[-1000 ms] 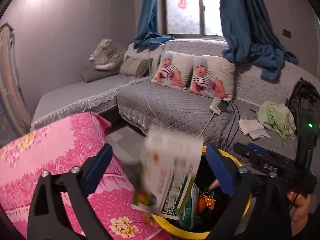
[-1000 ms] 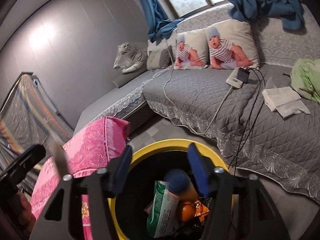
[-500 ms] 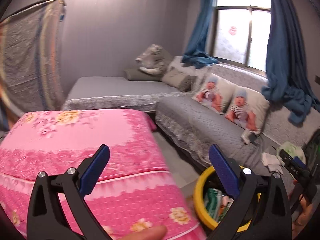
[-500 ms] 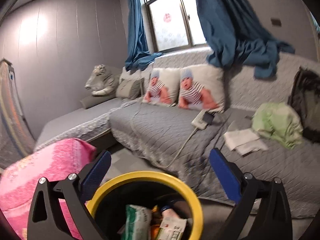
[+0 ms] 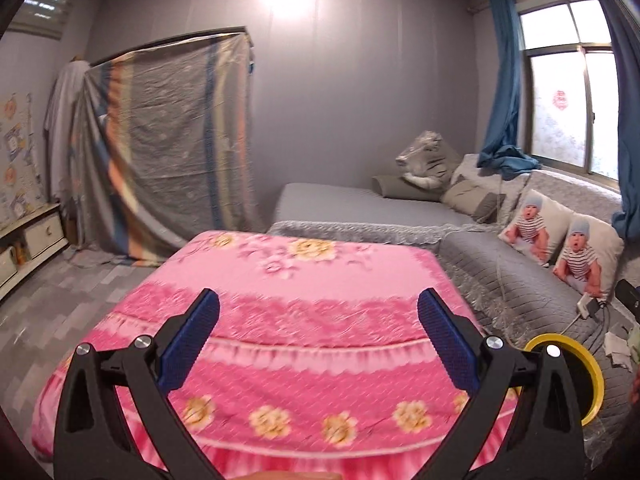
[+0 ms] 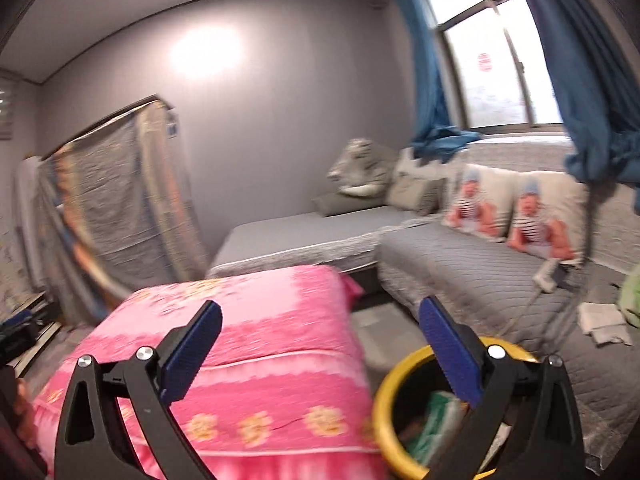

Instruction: Collect trash

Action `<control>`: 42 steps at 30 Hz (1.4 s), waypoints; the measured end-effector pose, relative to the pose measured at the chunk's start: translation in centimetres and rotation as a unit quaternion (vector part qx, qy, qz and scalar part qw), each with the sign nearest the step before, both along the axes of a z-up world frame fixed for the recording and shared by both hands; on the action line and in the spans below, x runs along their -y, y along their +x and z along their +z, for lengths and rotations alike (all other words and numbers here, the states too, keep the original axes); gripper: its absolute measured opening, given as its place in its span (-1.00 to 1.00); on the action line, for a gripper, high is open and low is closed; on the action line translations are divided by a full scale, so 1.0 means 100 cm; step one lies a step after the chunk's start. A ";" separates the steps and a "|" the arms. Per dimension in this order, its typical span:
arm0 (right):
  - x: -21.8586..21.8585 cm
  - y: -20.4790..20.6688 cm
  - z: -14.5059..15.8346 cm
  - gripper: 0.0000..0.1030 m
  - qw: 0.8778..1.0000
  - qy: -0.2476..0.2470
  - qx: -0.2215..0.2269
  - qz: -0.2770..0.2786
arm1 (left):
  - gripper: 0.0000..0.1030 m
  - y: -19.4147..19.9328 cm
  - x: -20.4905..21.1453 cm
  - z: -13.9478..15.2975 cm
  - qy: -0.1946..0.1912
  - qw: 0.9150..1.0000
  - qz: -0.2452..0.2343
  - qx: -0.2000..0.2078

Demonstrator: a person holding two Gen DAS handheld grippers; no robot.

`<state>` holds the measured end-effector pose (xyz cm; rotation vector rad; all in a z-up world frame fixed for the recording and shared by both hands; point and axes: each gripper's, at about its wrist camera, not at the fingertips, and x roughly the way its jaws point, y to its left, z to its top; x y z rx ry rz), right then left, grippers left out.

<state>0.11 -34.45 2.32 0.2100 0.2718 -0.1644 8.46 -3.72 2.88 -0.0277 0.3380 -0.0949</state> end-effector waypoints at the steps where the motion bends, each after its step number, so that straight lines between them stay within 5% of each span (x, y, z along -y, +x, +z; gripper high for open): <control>1: -0.009 0.000 0.001 0.85 1.000 0.000 -0.001 0.011 | 0.84 -0.007 -0.007 -0.002 0.002 1.000 0.011 0.000; 11: -0.094 -0.020 -0.018 0.85 0.998 -0.055 0.024 -0.002 | 0.84 -0.051 -0.057 -0.017 -0.036 0.996 0.076 0.008; 42: -0.103 -0.013 -0.038 0.85 0.999 -0.049 0.010 -0.015 | 0.84 -0.061 -0.035 -0.016 -0.016 0.997 0.064 0.034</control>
